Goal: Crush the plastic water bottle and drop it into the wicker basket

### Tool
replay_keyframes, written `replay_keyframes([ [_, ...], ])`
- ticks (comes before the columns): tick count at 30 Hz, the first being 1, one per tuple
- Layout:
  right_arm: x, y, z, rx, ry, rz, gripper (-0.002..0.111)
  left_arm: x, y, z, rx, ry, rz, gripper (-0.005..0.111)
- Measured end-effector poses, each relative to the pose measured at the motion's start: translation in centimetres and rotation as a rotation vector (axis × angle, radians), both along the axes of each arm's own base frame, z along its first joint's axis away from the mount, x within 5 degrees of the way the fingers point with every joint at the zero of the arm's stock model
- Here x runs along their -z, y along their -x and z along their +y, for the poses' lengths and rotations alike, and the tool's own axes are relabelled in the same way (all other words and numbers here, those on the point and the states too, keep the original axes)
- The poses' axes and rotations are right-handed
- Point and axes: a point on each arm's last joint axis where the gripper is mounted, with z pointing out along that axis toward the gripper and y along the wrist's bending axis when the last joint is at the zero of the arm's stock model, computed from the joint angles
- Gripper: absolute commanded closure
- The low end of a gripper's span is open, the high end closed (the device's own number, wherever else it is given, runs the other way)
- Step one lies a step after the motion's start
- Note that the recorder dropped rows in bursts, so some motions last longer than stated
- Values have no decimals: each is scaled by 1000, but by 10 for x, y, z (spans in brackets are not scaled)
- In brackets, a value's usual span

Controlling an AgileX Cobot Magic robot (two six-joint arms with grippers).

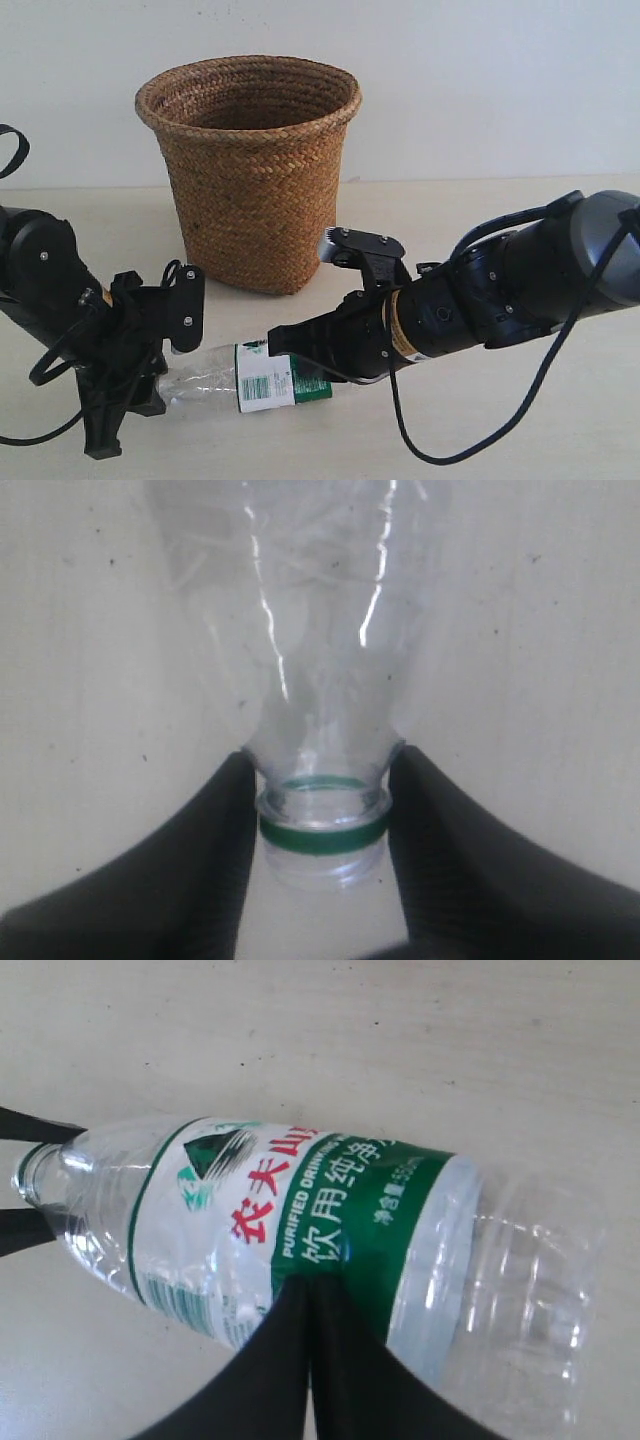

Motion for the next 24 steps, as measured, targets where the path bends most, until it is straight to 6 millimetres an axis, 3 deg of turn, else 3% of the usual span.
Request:
replay_keyframes([
  [24, 28, -3, 5, 74, -24, 142, 108, -1, -1, 0, 4, -1, -9, 103],
])
